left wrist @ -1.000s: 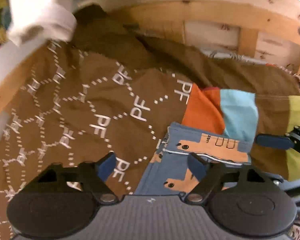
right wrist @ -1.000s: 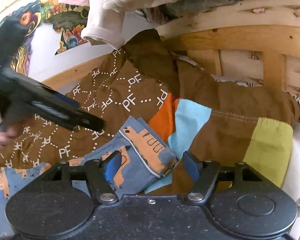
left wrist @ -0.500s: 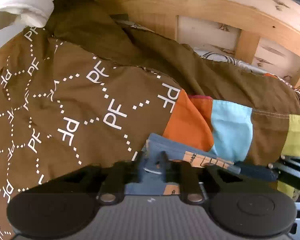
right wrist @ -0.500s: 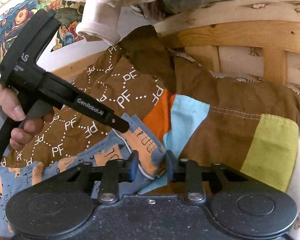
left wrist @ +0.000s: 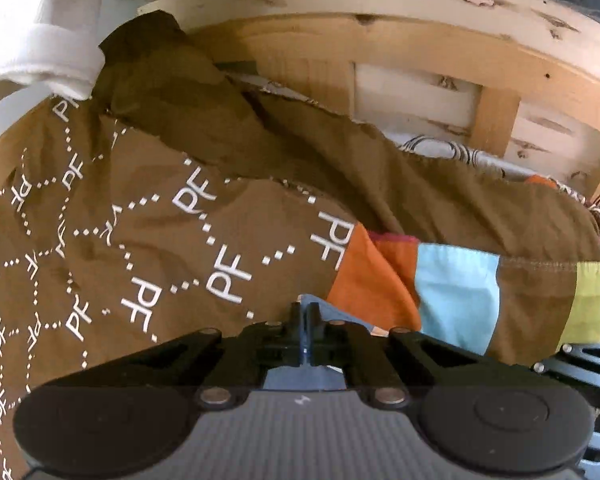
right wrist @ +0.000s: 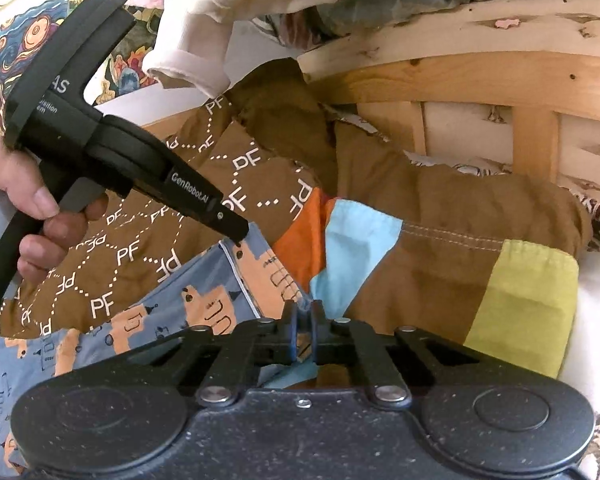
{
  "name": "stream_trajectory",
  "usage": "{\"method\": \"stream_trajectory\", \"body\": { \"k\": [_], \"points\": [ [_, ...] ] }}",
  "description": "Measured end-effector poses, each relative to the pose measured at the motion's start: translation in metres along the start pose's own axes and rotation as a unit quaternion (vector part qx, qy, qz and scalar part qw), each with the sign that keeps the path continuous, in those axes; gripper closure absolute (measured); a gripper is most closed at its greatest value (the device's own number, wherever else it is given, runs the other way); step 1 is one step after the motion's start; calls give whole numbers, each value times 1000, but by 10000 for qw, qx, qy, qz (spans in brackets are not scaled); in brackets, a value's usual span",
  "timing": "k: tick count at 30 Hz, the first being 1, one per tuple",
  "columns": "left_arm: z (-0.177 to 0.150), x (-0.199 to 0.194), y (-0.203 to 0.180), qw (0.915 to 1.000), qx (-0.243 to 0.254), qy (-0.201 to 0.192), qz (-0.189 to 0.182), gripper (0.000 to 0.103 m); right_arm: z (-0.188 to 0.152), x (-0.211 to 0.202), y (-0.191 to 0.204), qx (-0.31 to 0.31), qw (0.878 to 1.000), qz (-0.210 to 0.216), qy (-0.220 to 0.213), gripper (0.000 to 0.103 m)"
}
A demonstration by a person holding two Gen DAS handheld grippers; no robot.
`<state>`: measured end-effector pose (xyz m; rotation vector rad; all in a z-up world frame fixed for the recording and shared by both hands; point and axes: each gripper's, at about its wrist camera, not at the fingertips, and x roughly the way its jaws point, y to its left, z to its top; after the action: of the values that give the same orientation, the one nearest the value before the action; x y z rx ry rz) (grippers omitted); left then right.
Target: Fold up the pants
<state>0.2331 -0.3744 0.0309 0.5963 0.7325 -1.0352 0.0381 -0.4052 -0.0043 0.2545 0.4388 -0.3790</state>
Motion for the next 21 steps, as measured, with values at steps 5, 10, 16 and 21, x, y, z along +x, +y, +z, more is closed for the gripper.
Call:
{"method": "stream_trajectory", "body": {
  "k": [5, 10, 16, 21],
  "points": [
    [-2, 10, -6, 9999, 77, -27, 84, 102, -1, 4, -1, -48, 9999, -106, 95, 97],
    [-8, 0, 7, 9989, -306, -284, 214, 44, -3, 2, 5, -333, 9993, -194, 34, 77],
    [-49, -56, 35, 9890, -738, -787, 1012, 13, -10, -13, 34, -1360, 9894, -153, -483, 30],
    [-140, -84, 39, 9643, -1421, -720, 2116, 9, -25, -7, 65, -2386, 9701, -145, -409, 17]
  ]
}}
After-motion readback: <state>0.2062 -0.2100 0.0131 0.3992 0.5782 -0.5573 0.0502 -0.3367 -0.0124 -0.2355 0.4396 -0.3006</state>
